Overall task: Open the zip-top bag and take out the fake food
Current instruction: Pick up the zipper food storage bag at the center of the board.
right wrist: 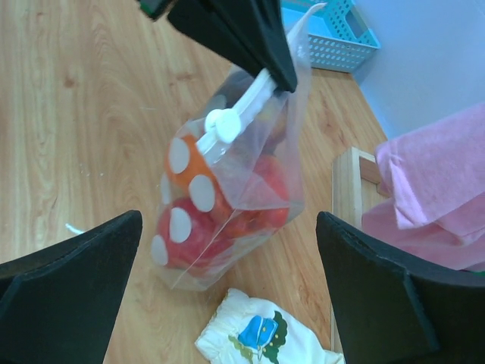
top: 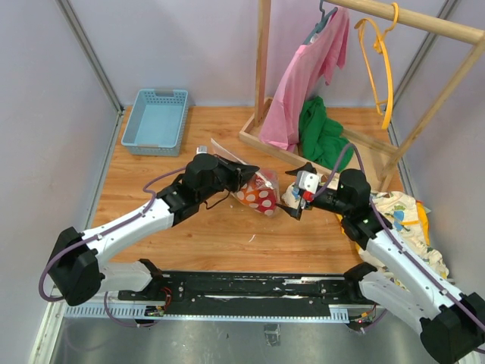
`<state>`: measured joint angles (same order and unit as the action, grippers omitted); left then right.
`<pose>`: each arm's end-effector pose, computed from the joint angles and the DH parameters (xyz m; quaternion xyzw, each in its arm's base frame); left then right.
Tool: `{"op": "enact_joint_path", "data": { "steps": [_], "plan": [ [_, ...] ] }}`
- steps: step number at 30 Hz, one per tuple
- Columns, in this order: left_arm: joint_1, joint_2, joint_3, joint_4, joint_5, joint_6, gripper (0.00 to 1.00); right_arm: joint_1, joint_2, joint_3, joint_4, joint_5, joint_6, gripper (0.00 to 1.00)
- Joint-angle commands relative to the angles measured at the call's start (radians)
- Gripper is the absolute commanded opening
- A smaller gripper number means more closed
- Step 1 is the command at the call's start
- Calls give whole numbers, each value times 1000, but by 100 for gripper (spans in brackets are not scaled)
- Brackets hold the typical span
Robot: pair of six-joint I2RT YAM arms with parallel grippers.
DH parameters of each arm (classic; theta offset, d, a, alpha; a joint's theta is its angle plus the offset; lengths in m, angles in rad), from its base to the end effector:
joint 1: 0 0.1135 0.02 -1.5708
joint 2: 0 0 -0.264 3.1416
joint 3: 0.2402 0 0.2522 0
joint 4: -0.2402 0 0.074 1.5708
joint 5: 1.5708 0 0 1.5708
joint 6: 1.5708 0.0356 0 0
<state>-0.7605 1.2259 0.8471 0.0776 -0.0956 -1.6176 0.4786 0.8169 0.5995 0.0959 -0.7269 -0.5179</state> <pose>0.2088 -0.1940 0.2946 -0.3600 0.7198 -0.5354 0.2564 0.1589 0.1091 0.2995 -0.5414 0.5021 0.2540 0.6247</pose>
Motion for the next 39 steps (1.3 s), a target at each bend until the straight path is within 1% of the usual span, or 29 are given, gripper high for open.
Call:
{"op": "enact_joint_path", "data": {
  "steps": [1, 2, 5, 7, 9, 11, 17, 21, 23, 27, 30, 32, 36, 39],
  "plan": [
    [-19, -5, 38, 31, -7, -31, 0, 31, 56, -19, 264, 54, 113, 99],
    [-22, -5, 38, 31, -7, -33, 0, 42, 70, -21, 291, 63, 125, 100],
    [-28, -5, 38, 34, -7, -38, 0, 87, 94, -30, 358, 98, 129, 96],
    [-31, -6, 39, 41, -5, -40, 0, 109, 112, -28, 376, 123, 134, 89],
    [-34, -6, 38, 47, -3, -41, 0, 123, 129, -27, 379, 134, 149, 80],
    [-35, -8, 38, 51, -1, -42, 0, 131, 137, -31, 383, 149, 162, 74],
    [-40, -20, 29, 64, -8, -46, 0, 134, 141, -43, 394, 228, 202, 63],
    [-42, -20, 29, 78, -2, -48, 0, 134, 144, -49, 404, 243, 212, 53],
    [-43, -20, 29, 85, 2, -51, 0, 135, 146, -53, 404, 238, 211, 50],
    [-44, -23, 27, 94, 1, -53, 0, 134, 147, -62, 404, 248, 196, 48],
    [-43, -27, 25, 103, 2, -56, 0, 135, 144, -60, 404, 254, 189, 43],
    [-45, -27, 24, 111, 5, -56, 0, 134, 146, -56, 403, 251, 183, 37],
    [-45, -29, 26, 112, 5, -54, 0, 134, 146, -47, 394, 234, 169, 18],
    [-45, -35, 26, 111, 0, -49, 0, 131, 141, -35, 377, 224, 161, 6]
  ]
}}
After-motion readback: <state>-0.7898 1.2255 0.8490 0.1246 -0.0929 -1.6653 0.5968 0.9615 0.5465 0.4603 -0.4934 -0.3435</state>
